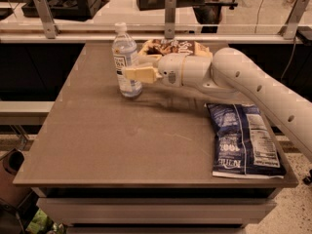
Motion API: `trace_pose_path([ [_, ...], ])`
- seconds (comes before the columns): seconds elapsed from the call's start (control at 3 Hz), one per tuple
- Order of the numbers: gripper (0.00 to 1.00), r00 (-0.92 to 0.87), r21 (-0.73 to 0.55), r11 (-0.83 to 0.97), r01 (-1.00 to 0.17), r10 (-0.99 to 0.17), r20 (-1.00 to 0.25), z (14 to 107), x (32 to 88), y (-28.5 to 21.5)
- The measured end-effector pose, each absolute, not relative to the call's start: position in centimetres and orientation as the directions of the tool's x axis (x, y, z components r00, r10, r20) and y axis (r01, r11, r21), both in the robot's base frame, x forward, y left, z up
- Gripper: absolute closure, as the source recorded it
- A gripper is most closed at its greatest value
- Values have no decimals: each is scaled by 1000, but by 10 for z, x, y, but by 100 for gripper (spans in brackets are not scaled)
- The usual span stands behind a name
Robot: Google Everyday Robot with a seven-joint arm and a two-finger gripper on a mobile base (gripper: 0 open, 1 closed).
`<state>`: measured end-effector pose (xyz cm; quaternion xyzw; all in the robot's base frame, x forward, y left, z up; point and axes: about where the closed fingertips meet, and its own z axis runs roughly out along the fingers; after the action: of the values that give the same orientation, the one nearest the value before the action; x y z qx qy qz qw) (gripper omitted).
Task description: Place blue plastic bottle upright
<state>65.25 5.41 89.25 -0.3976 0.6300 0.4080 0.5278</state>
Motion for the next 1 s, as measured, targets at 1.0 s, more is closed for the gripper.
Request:
trace_pose_path([
  [1.0, 0, -126, 95, 339, -936, -71, -990, 893, 650, 62],
])
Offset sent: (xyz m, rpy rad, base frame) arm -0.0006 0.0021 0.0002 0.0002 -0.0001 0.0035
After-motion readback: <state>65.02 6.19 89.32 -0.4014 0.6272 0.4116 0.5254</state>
